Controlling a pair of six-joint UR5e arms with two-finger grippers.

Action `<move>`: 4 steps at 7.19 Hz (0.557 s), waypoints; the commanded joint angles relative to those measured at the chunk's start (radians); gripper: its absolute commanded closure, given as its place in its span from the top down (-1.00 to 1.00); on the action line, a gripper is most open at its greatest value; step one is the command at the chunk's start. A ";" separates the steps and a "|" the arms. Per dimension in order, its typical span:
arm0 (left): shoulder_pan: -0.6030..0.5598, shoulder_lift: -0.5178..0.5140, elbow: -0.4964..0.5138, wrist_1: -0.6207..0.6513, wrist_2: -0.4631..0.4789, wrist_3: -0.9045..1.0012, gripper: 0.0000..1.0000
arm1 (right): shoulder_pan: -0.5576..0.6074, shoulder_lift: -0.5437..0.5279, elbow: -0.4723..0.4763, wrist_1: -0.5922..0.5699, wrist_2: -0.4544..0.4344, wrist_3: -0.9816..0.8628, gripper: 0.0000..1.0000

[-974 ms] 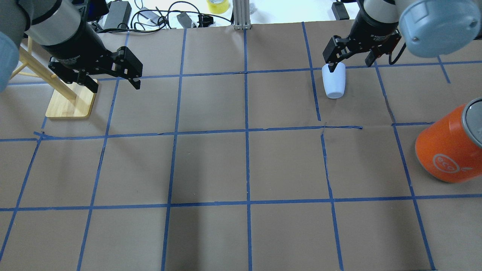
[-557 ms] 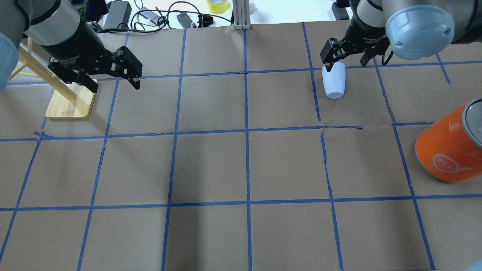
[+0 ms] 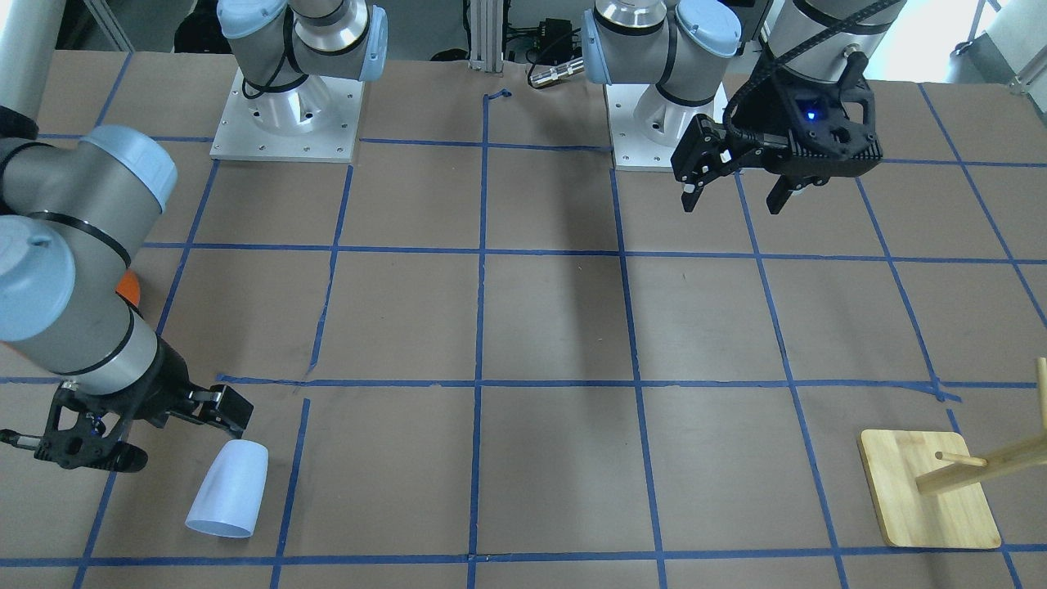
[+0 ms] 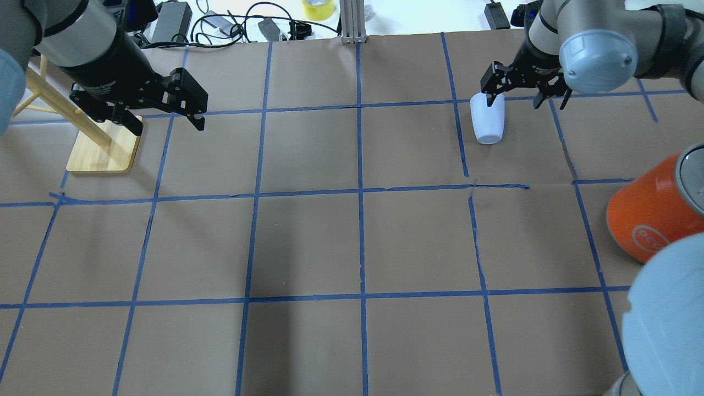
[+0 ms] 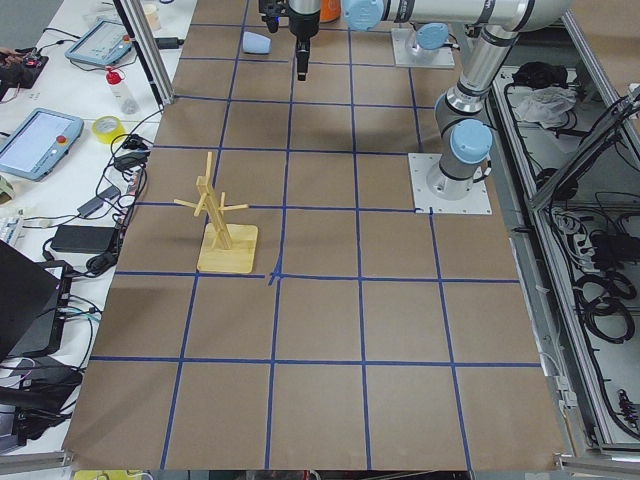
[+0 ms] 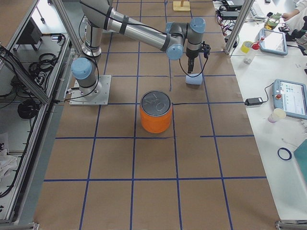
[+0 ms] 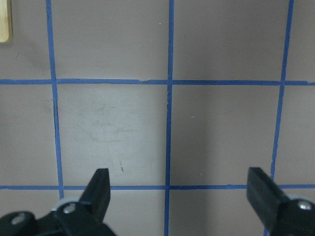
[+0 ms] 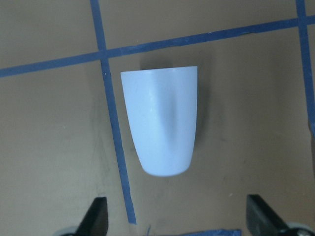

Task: Flip cup
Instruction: 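Lower the right gripper over the upside-down white cup, then grasp the white cup with the right gripper and lift it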

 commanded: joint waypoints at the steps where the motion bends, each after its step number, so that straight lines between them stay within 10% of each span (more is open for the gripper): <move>1: 0.001 -0.002 0.000 0.002 -0.003 0.001 1.00 | 0.012 0.083 -0.002 -0.091 0.006 0.047 1.00; 4: 0.003 -0.003 0.000 0.002 -0.012 0.001 1.00 | 0.020 0.161 -0.005 -0.191 0.000 0.021 1.00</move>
